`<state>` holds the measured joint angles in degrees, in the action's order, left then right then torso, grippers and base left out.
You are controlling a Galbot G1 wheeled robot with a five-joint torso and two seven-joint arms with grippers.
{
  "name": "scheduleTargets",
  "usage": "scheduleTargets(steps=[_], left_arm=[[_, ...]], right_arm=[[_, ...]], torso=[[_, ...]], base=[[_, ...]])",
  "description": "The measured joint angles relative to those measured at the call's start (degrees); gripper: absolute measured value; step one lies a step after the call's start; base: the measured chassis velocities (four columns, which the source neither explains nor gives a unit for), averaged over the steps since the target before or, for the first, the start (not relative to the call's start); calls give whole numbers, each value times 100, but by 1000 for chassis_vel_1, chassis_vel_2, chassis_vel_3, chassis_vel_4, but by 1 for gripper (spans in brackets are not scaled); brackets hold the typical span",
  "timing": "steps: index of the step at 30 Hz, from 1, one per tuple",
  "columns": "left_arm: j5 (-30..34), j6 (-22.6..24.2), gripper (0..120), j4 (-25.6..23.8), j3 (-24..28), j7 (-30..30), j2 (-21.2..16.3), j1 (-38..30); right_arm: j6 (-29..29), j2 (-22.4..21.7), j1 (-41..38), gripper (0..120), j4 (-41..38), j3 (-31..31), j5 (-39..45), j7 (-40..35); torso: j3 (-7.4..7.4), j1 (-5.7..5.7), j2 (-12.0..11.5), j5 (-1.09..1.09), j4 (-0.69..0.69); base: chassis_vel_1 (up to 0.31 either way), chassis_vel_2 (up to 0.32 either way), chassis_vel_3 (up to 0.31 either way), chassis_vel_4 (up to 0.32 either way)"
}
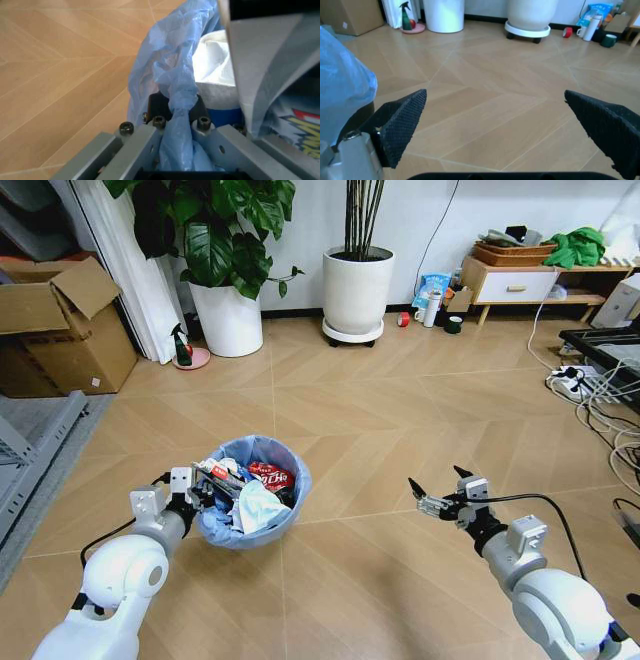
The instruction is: Pick up the trash bin and place the garbage on the floor into it.
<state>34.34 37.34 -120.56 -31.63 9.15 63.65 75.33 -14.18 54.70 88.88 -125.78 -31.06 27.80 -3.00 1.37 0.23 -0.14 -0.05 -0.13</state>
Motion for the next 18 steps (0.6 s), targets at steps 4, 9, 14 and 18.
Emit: scheduleTargets(steps=[4, 9, 14, 18], left_arm=[[-6, -7, 0, -61, -54, -12, -3, 75], [-26, -33, 0, -150, -63, -13, 7, 190], [-41, -51, 0, -211, -76, -18, 7, 269], [-45, -51, 0, -260, -109, -23, 0, 325]], right_arm=[[-4, 13, 46, 100, -46, 8, -20, 2], [-8, 24, 137, 100, -114, -16, -59, 6], [-7, 52, 212, 100, -174, -22, -96, 10], [-6, 80, 260, 100, -203, -21, -138, 15]], torso=[[0, 0, 0, 0, 0], [0, -1, 0, 0, 0], [0, 0, 0, -2, -1], [-1, 0, 0, 0, 0]], base=[[86, -83, -71, 77], [102, -105, -102, 101], [90, -109, -99, 110], [100, -92, -95, 92]])
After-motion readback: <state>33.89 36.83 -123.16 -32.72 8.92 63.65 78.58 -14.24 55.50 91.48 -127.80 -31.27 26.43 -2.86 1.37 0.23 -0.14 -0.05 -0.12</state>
